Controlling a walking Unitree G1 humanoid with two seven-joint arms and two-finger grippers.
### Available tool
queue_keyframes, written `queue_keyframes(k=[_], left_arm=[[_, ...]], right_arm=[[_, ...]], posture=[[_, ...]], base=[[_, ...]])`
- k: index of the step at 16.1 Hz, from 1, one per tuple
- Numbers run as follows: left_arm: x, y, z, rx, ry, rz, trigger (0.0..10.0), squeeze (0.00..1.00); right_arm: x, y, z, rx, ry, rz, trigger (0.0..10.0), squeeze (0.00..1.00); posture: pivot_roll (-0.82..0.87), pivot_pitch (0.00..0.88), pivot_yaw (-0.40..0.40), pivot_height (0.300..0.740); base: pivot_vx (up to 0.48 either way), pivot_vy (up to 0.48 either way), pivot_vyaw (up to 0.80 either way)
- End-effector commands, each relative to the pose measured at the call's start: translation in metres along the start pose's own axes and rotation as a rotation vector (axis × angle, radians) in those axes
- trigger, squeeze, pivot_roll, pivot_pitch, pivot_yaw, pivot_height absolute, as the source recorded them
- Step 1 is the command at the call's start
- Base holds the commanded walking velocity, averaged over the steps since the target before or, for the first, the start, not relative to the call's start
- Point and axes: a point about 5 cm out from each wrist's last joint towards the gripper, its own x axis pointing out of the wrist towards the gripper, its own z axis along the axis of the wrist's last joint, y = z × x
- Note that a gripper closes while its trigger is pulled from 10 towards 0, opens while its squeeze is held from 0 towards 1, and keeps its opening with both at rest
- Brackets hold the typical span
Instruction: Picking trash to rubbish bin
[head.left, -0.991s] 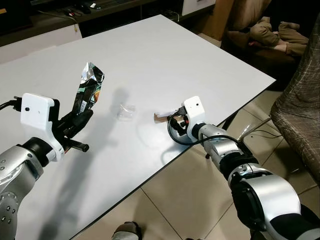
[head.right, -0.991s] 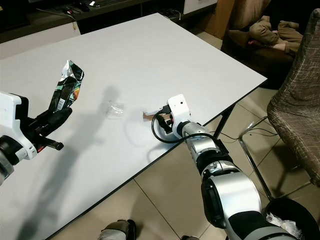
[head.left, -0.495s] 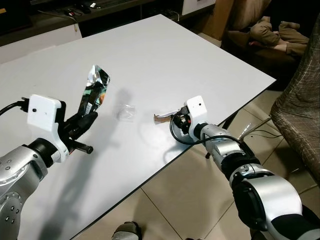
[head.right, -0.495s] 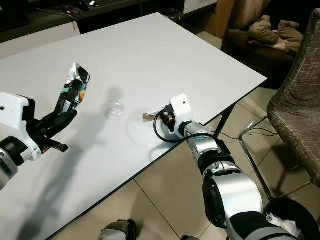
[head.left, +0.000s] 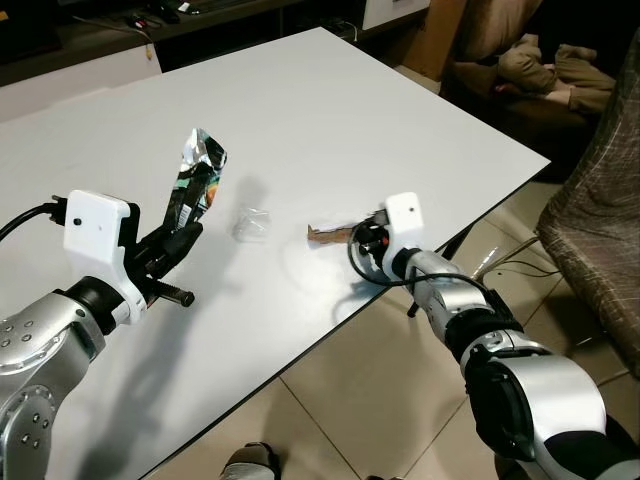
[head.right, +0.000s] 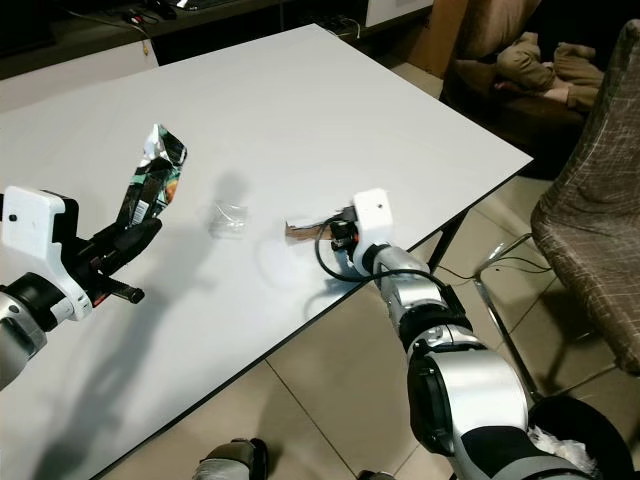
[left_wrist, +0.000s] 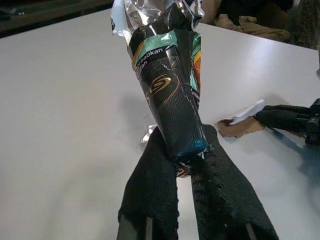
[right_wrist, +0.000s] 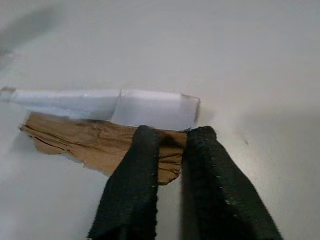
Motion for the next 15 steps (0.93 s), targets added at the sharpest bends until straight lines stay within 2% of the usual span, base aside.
queue_keyframes(k=[1,5,7,12,13,14,15], left_arm=[[-0.001,0.001,-0.003,-0.006,-0.008,0.025,0.0,0.0],[0.007,-0.002,-0.012,-0.069,-0.042,0.047,0.0,0.0],[0.016,-0.008,-0.028,-0.103,-0.033,0.046,0.0,0.0],[0.03,-0.021,-0.048,-0.168,-0.023,0.04,0.0,0.0],[0.037,-0.024,-0.049,-0.17,-0.033,0.038,0.0,0.0],[0.044,-0.024,-0.051,-0.166,-0.037,0.048,0.0,0.0],[0.047,-0.025,-0.051,-0.148,-0.037,0.056,0.0,0.0]], right_arm=[[-0.005,-0.006,-0.006,0.107,-0.032,-0.01,0.0,0.0],[-0.015,-0.026,0.008,0.318,-0.258,-0.006,0.0,0.0],[-0.026,-0.037,0.012,0.411,-0.409,0.005,0.0,0.0],[-0.049,-0.033,0.001,0.366,-0.526,0.019,0.0,0.0],[-0.053,-0.032,0.0,0.364,-0.536,0.006,0.0,0.0],[-0.055,-0.031,-0.003,0.313,-0.503,-0.03,0.0,0.0],[-0.055,-0.03,-0.003,0.263,-0.471,-0.067,1.5,0.0]], posture=[[0.4,0.08,-0.057,0.74],[0.31,0.008,-0.041,0.74],[0.25,0.0,-0.044,0.74],[0.13,0.0,-0.012,0.74],[0.11,0.0,-0.006,0.74],[0.09,0.0,-0.009,0.74],[0.09,0.0,-0.014,0.74]], base=[[0.0,0.0,0.0],[0.0,0.0,0.0],[0.0,0.0,0.0],[0.0,0.0,0.0],[0.0,0.0,0.0],[0.0,0.0,0.0],[0.0,0.0,0.0]])
